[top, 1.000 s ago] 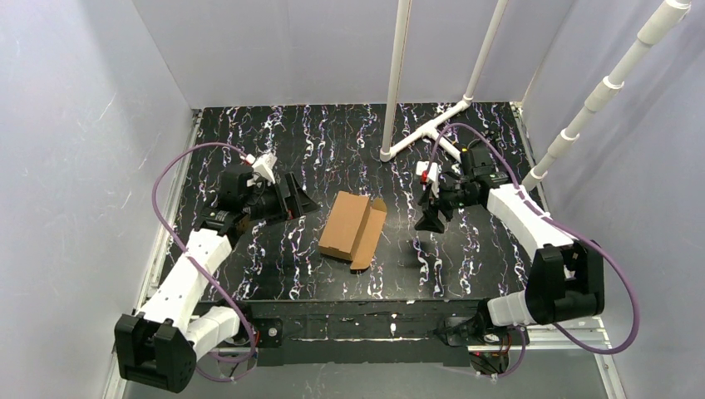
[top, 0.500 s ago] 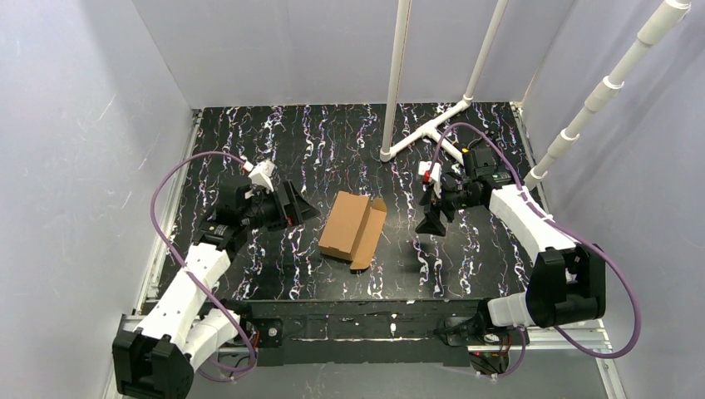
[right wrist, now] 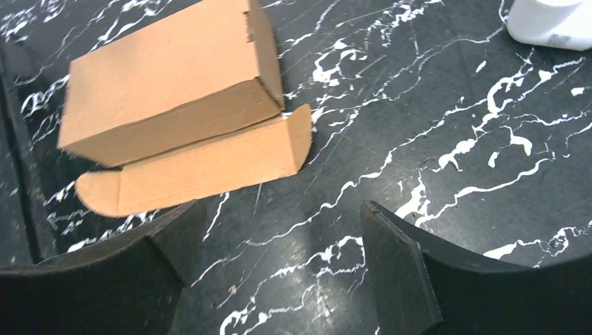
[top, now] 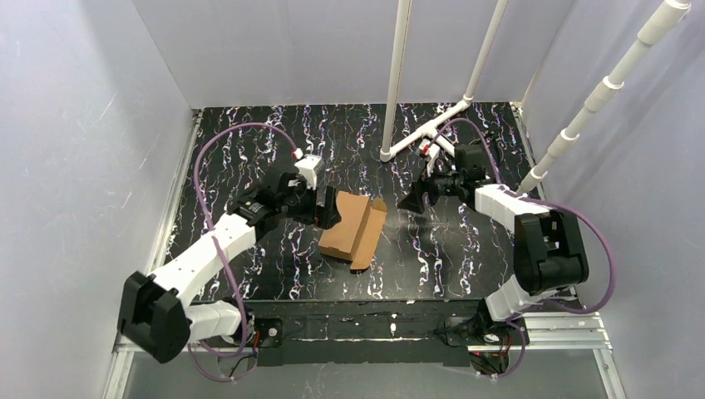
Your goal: Fold the paper box
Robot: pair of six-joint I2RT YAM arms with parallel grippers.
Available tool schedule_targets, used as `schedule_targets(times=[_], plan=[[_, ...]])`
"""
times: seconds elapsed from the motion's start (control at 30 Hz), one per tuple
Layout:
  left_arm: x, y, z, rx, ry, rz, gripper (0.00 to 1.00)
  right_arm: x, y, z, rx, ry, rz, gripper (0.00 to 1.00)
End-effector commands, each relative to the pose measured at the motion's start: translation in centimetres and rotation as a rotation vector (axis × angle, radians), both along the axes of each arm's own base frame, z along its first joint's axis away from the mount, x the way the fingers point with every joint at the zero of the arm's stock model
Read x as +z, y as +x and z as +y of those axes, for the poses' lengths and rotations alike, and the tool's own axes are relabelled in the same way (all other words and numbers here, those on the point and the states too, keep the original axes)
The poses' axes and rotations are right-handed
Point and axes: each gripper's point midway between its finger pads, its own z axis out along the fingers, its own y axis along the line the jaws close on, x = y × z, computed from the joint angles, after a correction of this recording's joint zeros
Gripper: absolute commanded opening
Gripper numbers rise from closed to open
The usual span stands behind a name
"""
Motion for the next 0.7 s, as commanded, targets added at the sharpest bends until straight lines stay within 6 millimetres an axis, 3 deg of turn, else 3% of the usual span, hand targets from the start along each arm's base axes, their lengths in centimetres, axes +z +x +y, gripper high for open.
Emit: schedule_targets(times=[0.0,0.17,0.33,0.4,0.67], plan=[[-0.7,2.8,-0.5,-0.039,0.108,-0.092,0.98,0.1,3.5,2.2,-0.105,0.084,-0.048,0.89],[-2.5,4.3,-2.3,-0.088,0.176,-0.150,0.98,-2.8,4.3,3.5,-0.134,0.088,0.036,0.88],[-3.0,6.0,-3.3,-0.080,0.243,-0.189,0.98,-4.4,4.5,3.8,-0.144,0.101,0.097,0.84],[-4.2,6.3,-3.2,-0.059,0.285,-0.162,0.98,-4.8,4.3,3.9,-0.141,0.108,0.112,0.83],[-7.0,5.6,-3.0,-0.039,0.328,-0.064,0.88,-6.3,3.9,4.9,-0.084,0.107,0.157,0.72]])
